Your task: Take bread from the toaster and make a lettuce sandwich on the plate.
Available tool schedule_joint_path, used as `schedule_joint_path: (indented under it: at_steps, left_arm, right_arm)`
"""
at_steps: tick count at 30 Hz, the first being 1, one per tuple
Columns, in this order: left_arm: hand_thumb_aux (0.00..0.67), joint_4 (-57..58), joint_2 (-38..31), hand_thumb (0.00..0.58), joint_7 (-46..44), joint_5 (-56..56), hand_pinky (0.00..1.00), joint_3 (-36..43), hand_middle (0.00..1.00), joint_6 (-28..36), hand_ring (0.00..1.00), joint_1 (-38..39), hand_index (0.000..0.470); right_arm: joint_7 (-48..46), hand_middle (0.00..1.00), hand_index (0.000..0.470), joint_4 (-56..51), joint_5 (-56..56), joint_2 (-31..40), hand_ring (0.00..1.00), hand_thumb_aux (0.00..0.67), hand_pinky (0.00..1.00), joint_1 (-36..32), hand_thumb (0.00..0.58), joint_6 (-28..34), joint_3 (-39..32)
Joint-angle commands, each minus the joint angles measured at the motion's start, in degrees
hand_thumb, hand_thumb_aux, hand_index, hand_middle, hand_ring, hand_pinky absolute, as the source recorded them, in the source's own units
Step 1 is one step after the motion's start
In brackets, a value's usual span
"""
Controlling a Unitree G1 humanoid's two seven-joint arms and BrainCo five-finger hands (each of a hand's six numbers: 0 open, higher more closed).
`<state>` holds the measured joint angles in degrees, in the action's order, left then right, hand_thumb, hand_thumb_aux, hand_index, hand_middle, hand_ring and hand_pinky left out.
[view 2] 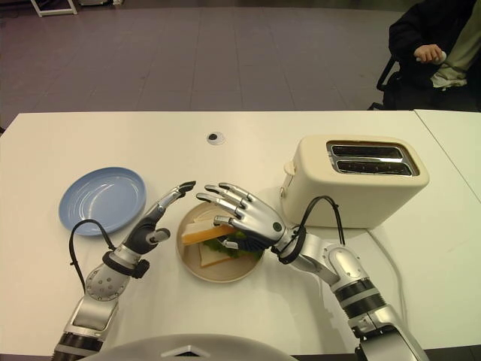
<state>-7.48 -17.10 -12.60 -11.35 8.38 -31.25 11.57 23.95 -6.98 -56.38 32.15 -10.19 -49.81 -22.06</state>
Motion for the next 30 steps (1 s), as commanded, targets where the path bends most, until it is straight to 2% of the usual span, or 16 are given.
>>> schedule_joint_path:
  at_steps: [1, 5, 14, 19, 25, 30]
  left_arm:
    - [0.0, -1.71, -2.64, 0.0, -0.77, -3.47, 0.0, -0.24, 0.0, -0.46, 0.0, 1.09, 0.0]
    - [0.0, -3.59, -6.22, 0.0, -1.33, -6.6, 0.0, -1.58, 0.0, -0.75, 0.0, 2.64, 0.0]
    - [0.0, -5.75, -10.11, 0.0, -1.8, -6.32, 0.0, -4.88, 0.0, -0.87, 0.0, 4.61, 0.0]
    - [0.0, -5.75, -11.54, 0.0, -5.73, -9.03, 0.0, 0.75, 0.0, -1.47, 0.0, 5.0, 0.0]
    - [0.0, 0.69, -11.14, 0.0, -5.34, -16.36, 0.0, 4.89, 0.0, -0.89, 0.0, -0.28, 0.0]
    - [0.0, 3.32, -12.61, 0.0, -6.88, -22.66, 0.0, 9.3, 0.0, 0.68, 0.0, -1.01, 0.0]
  right_arm:
    - [-4.28, 0.0, 0.47, -2.21, 2.91, 2.05, 0.0, 0.67, 0.0, 1.11, 0.58, -1.52, -1.31]
    - [-7.77, 0.0, 0.47, -3.24, 7.72, 2.51, 0.0, 0.67, 0.0, 1.16, 0.58, -2.57, -1.02]
    - [-13.23, 0.0, 0.47, -6.13, 13.66, 1.82, 0.0, 0.67, 0.0, 0.72, 0.58, -3.13, -1.13]
    - [-15.06, 0.0, 0.47, -6.08, 14.33, 1.28, 0.0, 0.67, 0.0, 0.85, 0.58, -3.56, -1.31]
    - [-16.22, 0.0, 0.47, -5.28, 14.53, 0.57, 0.0, 0.67, 0.0, 1.14, 0.58, -3.84, -1.22]
    - [-17.32, 0.0, 0.47, -4.69, 15.3, 0.51, 0.0, 0.67, 0.0, 1.15, 0.58, -4.04, -0.59]
